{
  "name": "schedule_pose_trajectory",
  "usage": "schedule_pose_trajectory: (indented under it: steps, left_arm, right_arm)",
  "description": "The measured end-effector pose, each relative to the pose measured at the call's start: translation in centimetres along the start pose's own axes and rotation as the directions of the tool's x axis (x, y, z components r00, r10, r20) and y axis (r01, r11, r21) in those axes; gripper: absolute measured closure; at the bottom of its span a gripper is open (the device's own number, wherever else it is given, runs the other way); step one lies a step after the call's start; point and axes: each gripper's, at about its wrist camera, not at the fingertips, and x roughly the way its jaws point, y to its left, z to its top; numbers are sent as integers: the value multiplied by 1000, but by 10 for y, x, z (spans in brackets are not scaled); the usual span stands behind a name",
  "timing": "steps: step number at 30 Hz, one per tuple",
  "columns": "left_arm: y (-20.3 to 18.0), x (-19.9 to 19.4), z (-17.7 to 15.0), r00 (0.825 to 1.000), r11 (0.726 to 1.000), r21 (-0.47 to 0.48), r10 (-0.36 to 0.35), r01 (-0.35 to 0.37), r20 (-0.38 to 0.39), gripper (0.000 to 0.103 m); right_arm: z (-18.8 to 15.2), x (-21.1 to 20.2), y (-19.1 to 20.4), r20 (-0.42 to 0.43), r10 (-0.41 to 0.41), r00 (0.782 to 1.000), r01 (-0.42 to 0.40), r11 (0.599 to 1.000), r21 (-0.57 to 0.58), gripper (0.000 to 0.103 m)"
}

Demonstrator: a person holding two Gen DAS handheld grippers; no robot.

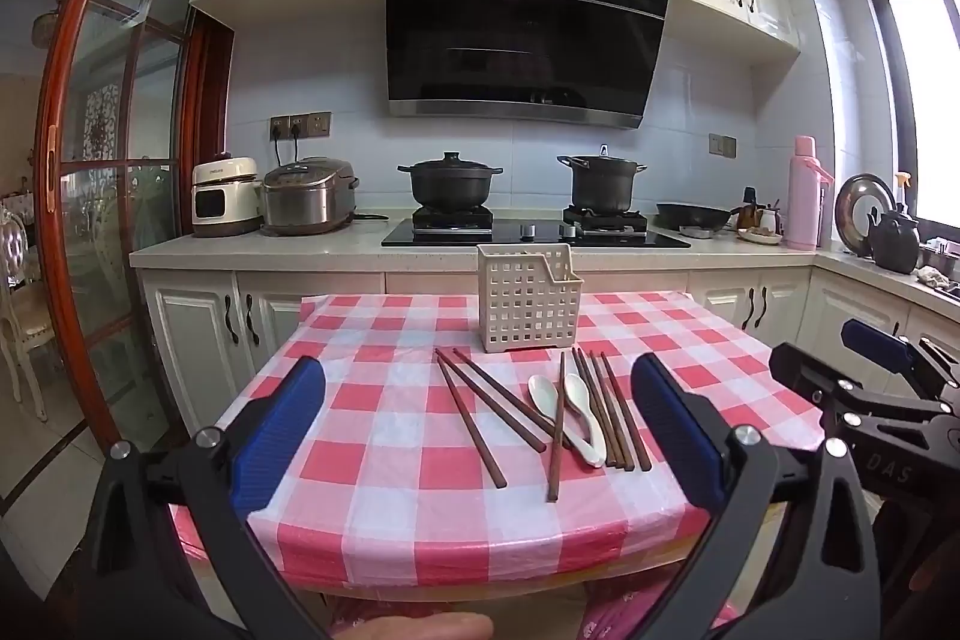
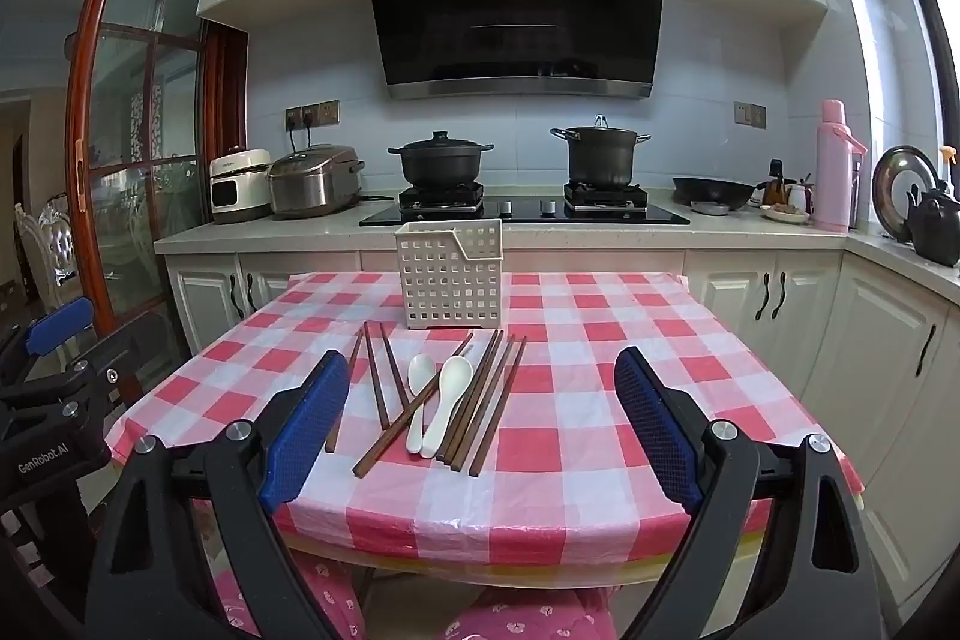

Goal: Organize utensils

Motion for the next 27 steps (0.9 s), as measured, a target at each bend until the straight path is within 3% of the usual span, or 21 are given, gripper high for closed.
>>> schedule_pose_trajectory:
  steps: [27]
  left_arm:
    - [-2, 0, -2, 1000, 1000, 13, 0, 0, 5, 4]
  right_arm:
    - [-1, -2, -1, 1, 8, 1000, -8, 1000, 14, 18]
